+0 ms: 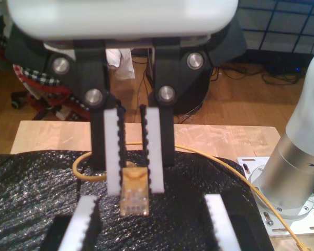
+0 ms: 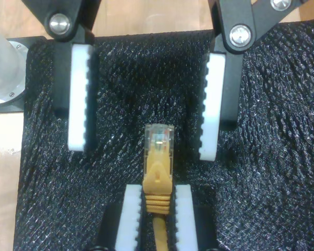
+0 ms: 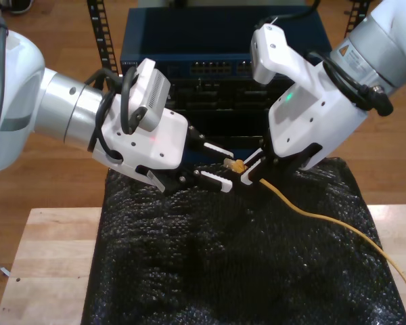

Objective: Grab the cable and plug it in

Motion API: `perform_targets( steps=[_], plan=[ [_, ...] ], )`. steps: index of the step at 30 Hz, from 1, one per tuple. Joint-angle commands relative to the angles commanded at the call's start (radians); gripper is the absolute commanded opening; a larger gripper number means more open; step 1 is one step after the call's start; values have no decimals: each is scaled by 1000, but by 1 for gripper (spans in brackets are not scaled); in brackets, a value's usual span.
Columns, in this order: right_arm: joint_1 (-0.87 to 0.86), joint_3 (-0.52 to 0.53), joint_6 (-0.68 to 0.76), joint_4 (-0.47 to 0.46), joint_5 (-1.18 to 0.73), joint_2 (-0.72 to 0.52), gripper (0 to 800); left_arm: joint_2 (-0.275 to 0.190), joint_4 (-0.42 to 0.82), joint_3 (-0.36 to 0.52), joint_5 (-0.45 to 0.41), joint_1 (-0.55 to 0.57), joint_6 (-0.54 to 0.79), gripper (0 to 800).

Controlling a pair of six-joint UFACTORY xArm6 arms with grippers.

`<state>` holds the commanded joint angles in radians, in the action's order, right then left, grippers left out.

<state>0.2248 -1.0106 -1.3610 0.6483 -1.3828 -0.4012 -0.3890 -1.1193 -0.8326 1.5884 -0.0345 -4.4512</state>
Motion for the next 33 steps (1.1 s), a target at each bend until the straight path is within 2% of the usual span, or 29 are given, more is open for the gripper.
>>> perform_targets(
  steps=[10, 12, 17, 25, 30, 33],
  plan=[
    [0, 8, 0, 0, 2, 2, 11, 0, -2, 3, -3, 0, 0, 399],
    [0, 8, 0, 2, 2, 3, 11, 0, -2, 3, -3, 0, 0, 352],
    [2, 6, 0, 2, 2, 3, 11, 0, -2, 3, -3, 0, 0, 343],
    [2, 6, 0, 2, 2, 6, 11, 0, -3, 2, -6, 0, 0, 262],
    [2, 5, 0, 2, 2, 6, 11, 0, -3, 0, -6, 0, 0, 246],
    [3, 5, 0, 2, 2, 6, 11, 0, -3, 0, -9, 0, 0, 189]
  ],
)
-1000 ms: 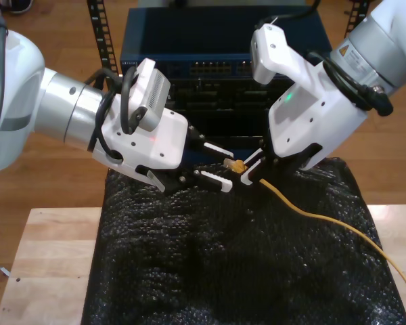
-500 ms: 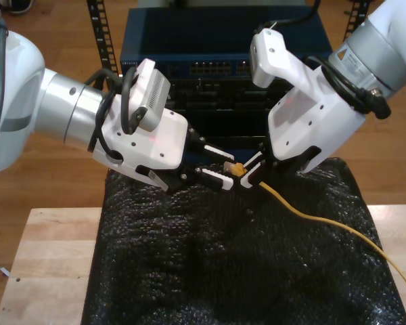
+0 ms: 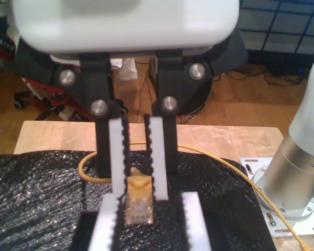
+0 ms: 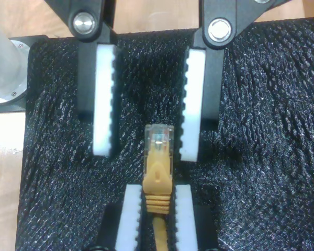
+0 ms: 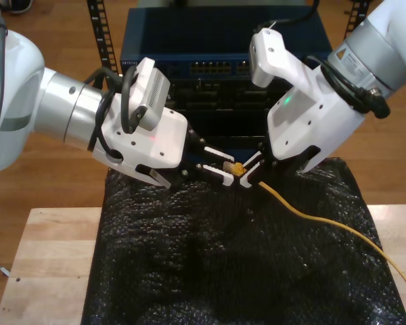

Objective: Grab the cable and plug it in

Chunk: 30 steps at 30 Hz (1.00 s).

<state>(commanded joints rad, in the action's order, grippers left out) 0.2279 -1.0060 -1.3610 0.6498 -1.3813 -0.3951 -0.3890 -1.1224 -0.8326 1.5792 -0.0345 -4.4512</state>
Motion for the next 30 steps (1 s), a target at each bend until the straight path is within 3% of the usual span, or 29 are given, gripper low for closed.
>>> perform_targets(
  steps=[5, 8, 12, 17, 18, 20, 30],
  plan=[
    [-2, 0, 0, 0, 0, 3, 12, 0, 0, 3, -3, 0, 0, 153],
    [-2, 0, 0, 2, 0, 5, 21, -2, 0, 3, -6, 0, -2, 62],
    [-2, 0, 0, 2, 0, 5, 103, -6, -2, 5, -5, -5, -2, 7],
    [-2, 0, -2, 3, -2, 5, 352, -6, 0, 8, 0, -5, -3, 5],
    [-2, -2, -2, 3, -2, 5, 464, -6, 0, 8, 0, -5, -3, 5],
    [0, -5, -8, 3, -2, 5, 776, -6, 0, 11, 2, -5, -5, 5],
    [-6, -80, -31, 0, -6, 0, 800, -3, -3, 8, 26, -12, -6, 6]
  ],
)
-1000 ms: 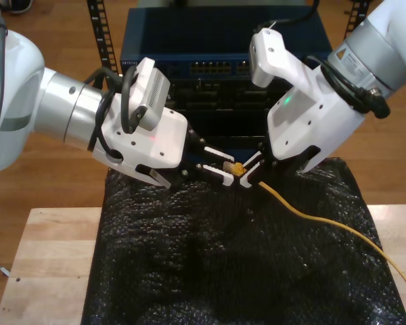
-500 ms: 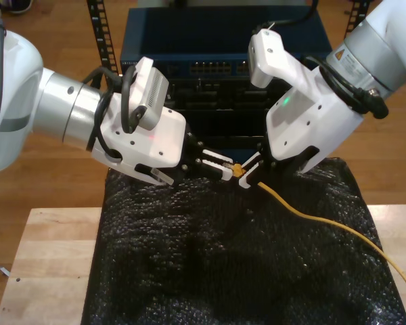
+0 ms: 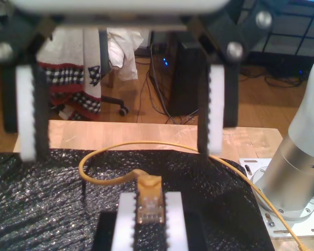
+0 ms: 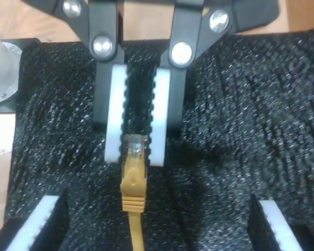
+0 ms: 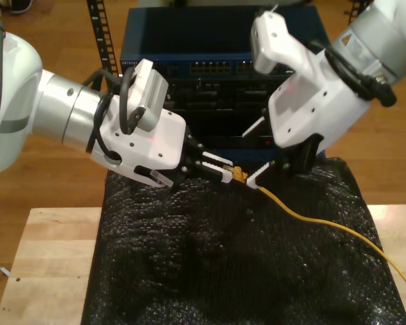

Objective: Grab the cable and plug it in

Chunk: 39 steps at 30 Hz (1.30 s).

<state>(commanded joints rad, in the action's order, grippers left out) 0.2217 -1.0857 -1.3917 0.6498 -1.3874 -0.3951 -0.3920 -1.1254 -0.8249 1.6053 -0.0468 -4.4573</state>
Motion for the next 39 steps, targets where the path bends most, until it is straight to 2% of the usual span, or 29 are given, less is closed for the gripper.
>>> perform_targets(
  steps=[3, 11, 16, 22, 29, 34, 39],
  plan=[
    [2, -32, -3, 0, 0, 3, 800, 12, -3, -5, 84, -6, -11, 6],
    [-18, -38, -8, -3, 5, -34, 798, 100, -75, -6, 230, -106, -38, 7],
    [-18, -29, -114, 0, 20, -101, 799, 140, -89, -5, 276, -172, -57, 6],
    [-12, 34, -196, 2, 101, -216, 799, 161, -110, -6, 354, -186, -115, 6],
    [6, 143, -273, 2, 199, -353, 799, 210, -155, -8, 427, -238, -161, 6],
    [52, 216, -315, 2, 315, -404, 798, 244, -173, -9, 474, -241, -163, 6],
    [186, 252, -344, 0, 431, -417, 797, 265, -209, -11, 503, -241, -163, 6]
  ],
)
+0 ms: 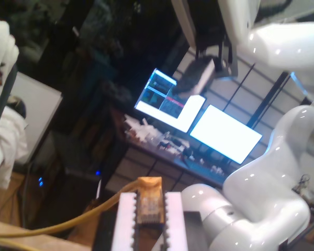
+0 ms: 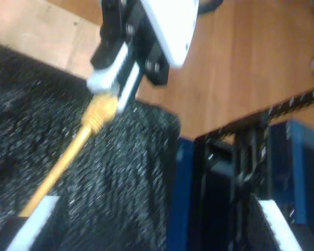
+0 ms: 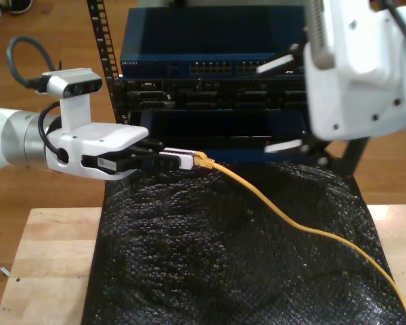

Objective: Grab the cable and plug it in

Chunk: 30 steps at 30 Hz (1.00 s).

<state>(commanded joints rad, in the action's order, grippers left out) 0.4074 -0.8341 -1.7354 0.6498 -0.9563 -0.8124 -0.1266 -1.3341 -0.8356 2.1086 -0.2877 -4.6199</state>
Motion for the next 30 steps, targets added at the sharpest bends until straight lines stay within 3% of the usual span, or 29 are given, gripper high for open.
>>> perform_targets(
  steps=[12, 18, 30],
  plan=[
    [213, 112, -40, -8, 281, -41, 797, 54, -71, 0, 114, -35, -9, 6],
    [256, 143, -41, -12, 348, -44, 796, 91, -123, 0, 193, -54, -23, 6],
    [299, 163, -52, -18, 417, -37, 768, 109, -126, -8, 262, -54, -60, 6]
  ],
)
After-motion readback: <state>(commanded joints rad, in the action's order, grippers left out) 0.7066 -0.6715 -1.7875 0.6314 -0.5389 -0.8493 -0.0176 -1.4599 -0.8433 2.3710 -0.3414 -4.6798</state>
